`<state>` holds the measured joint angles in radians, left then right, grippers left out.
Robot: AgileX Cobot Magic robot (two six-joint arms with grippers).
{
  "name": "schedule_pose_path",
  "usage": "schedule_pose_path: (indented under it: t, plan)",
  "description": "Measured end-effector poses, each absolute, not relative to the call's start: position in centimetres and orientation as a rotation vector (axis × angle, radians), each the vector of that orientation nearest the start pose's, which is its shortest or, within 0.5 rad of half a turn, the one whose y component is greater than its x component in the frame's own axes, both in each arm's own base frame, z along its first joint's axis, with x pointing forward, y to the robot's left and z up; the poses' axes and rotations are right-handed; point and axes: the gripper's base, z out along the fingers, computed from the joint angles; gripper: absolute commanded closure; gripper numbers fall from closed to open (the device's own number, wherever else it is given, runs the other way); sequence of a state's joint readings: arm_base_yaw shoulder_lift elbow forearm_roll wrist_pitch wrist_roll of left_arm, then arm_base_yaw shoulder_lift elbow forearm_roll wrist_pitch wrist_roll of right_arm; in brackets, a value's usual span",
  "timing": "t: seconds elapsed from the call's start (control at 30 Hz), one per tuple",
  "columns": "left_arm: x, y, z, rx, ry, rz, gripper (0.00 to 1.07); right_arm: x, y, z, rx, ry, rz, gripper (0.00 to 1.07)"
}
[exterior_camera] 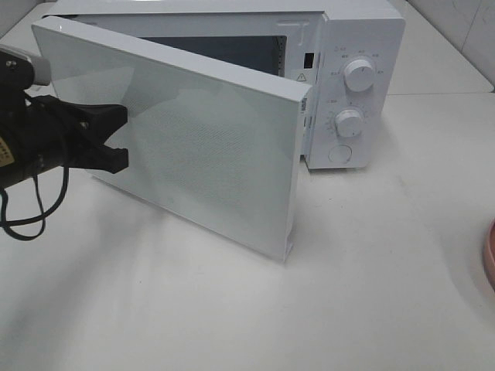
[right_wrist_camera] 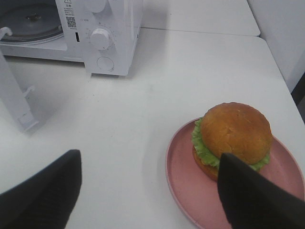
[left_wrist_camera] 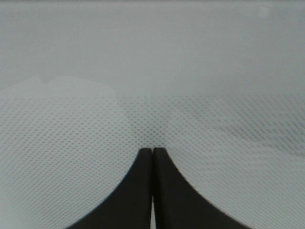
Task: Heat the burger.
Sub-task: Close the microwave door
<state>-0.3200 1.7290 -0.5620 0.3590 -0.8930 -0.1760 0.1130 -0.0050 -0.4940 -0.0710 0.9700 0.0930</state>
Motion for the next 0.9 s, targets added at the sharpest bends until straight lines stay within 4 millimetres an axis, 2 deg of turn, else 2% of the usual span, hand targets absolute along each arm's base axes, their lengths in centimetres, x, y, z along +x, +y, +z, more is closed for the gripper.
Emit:
schedule_pose_path:
  t: [0.5,0.63,0.9]
  plan:
    - [29.9,-15.2,16.2,0.507,1.746,-0.468,1.07,-0.1,-0.5,28.3,-0.02,1.953,0.052,0.32]
    - [30.8,-16.6,16.4,0.516,1.739,-0.475,1.07,-0.1,-0.5,28.3,-0.02,1.953,0.052,0.32]
    - [32.8,-17.8,16.3,0.516,1.75,-0.466,1.07,-0.1,-0.5,28.3,-0.02,1.953,0.052,0.32]
